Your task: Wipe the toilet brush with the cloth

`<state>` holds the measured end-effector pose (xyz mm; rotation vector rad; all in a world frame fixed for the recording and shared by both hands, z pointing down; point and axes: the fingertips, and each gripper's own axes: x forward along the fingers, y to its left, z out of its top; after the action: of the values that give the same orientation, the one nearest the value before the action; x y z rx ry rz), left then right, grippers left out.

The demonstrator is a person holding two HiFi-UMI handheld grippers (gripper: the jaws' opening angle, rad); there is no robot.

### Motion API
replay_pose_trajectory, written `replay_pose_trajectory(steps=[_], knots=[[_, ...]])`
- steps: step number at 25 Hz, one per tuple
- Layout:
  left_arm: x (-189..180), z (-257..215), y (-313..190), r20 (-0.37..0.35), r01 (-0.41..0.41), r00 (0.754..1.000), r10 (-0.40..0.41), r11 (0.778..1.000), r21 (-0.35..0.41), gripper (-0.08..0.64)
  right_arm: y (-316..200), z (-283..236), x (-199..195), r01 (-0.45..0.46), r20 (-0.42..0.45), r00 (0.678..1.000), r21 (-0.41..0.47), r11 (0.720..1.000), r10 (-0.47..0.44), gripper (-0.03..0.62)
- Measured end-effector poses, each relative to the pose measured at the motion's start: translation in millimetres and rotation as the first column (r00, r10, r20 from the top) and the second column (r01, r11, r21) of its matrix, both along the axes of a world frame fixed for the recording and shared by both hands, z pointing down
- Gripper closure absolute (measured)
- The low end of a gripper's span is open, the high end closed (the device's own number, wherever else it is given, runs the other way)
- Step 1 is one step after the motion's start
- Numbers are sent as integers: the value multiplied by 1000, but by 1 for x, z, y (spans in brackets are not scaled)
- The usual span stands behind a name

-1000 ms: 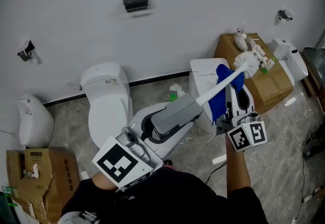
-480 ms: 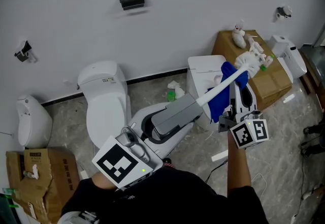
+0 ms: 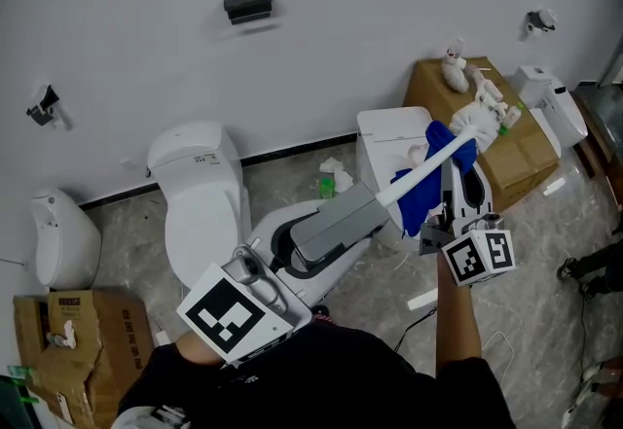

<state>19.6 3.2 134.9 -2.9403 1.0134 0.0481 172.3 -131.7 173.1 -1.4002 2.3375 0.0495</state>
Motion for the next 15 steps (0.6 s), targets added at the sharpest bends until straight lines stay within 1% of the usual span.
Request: replay_pose_trajectory(steps=[4,8,15], knots=[[0,1,-1,-14,-3,1000,3,1000,-13,393,1,4,0,-4,4,1000,-8,1000,4,528],[0,-2,-1,-22,-8,1000,8,1000,10,393,2,8,0,-9,2,1000,-17,1000,9,528],[2,-3,-2,-32,-2,999,2,1000,2,393,7,12,-7,11,-6,1000,-24,1000,-11,528]])
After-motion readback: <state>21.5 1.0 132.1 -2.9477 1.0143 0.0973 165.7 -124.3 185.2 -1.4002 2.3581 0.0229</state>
